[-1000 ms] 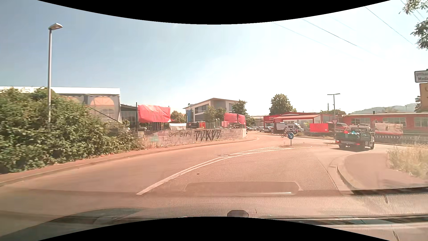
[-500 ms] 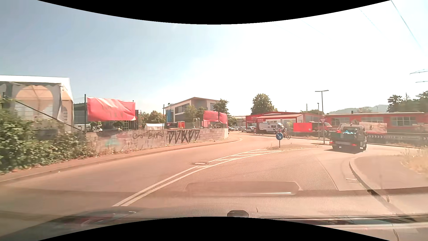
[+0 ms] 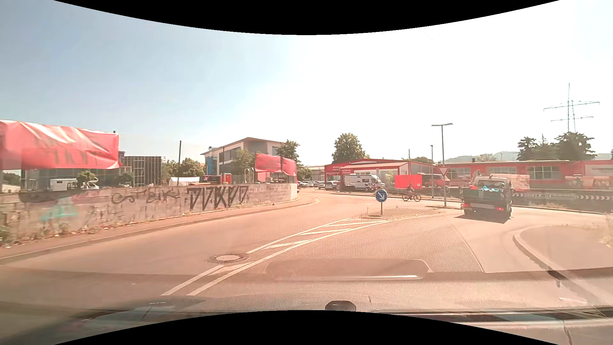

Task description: Follow the waypoints while adhering to traffic rules and regulations

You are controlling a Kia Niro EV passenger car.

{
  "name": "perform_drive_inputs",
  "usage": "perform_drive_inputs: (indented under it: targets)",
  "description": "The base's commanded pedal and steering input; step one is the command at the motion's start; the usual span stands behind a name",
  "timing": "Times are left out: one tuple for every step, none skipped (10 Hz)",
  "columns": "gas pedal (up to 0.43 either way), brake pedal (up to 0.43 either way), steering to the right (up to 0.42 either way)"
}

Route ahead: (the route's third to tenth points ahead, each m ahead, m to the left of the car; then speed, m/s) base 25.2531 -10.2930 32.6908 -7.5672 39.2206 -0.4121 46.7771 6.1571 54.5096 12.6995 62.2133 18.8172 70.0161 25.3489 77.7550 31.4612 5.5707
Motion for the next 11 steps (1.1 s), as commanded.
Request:
perform_drive_inputs:
  targets:
    - [0.000, 0.146, 0.155]
    - [0.000, 0.146, 0.155]
    - [0.000, 0.152, 0.155]
    - [0.000, 0.159, 0.155]
    - [0.000, 0.165, 0.157]
    - [0.000, 0.171, 0.160]
    - [0.000, 0.177, 0.166]
    - [0.000, 0.183, 0.174]
    - [0.000, 0.189, 0.183]
    - [0.000, 0.195, 0.191]
    - [0.000, 0.201, 0.193]
